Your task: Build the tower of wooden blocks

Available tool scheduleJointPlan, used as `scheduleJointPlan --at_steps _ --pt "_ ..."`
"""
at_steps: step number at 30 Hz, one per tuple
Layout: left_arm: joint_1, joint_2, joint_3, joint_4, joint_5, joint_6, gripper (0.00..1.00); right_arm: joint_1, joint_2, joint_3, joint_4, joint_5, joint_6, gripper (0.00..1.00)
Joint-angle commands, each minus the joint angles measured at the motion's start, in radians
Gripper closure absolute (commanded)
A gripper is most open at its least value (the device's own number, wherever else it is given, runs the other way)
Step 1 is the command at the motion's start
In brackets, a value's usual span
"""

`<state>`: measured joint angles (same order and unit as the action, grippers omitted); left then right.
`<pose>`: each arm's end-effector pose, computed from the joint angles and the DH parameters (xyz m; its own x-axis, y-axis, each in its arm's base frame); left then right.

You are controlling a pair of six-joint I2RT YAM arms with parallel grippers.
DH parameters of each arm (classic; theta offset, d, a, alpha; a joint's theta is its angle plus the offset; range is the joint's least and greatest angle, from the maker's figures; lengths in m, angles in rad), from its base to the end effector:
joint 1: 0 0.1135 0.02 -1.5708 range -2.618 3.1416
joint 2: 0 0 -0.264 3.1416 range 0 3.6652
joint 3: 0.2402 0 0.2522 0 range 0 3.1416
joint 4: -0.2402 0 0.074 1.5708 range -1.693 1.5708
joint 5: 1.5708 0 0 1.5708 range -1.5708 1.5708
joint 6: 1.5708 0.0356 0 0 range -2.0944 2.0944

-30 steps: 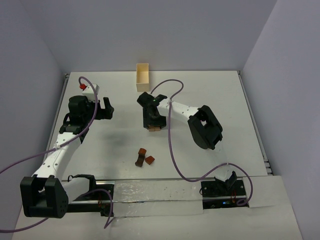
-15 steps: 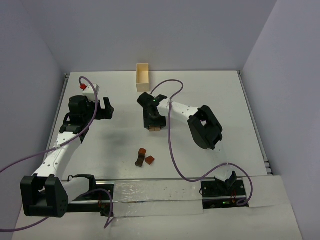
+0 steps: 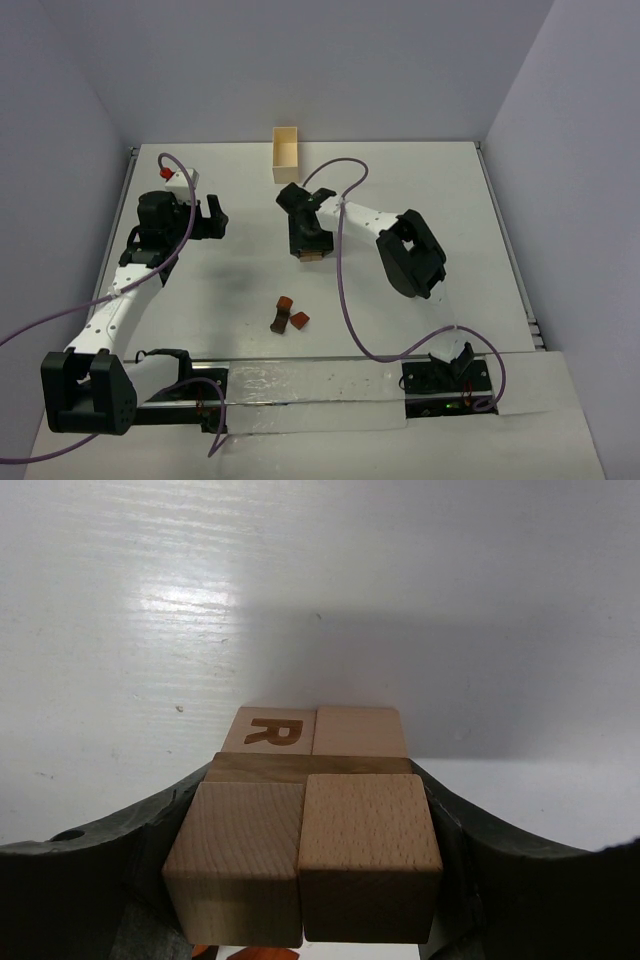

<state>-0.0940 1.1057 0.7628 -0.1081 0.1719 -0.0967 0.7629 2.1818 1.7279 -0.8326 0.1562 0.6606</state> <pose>0.2490 -0.0296 0.2761 -0.4556 -0.0526 -0.8886 0.2027 0.9659 -0.1611 0.3280 0.3059 0.1715 -0.9473 -0.0671 -0.3131 -0.0884 0.9946 0.0542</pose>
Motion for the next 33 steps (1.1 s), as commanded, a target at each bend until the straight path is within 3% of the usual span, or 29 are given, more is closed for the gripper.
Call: scheduleJointPlan --at_steps 1,10,22,29,33 --pt "0.010 0.002 0.026 0.047 0.015 0.000 0.01 -0.035 0.008 0.042 -0.008 0.040 -0.012 0.38" --pt "0.011 0.006 0.026 0.048 0.020 0.000 0.01 -0.048 0.019 0.045 -0.007 0.020 -0.018 0.37" --pt "0.011 0.005 0.026 0.050 0.021 -0.002 0.01 -0.048 -0.001 0.024 -0.002 0.005 -0.019 0.10" --pt "0.011 0.006 0.024 0.050 0.021 -0.003 0.01 -0.048 -0.013 0.016 0.001 -0.002 -0.019 0.00" --pt "0.011 0.007 0.023 0.050 0.023 -0.003 0.01 -0.046 -0.033 0.005 0.006 -0.007 -0.022 0.00"
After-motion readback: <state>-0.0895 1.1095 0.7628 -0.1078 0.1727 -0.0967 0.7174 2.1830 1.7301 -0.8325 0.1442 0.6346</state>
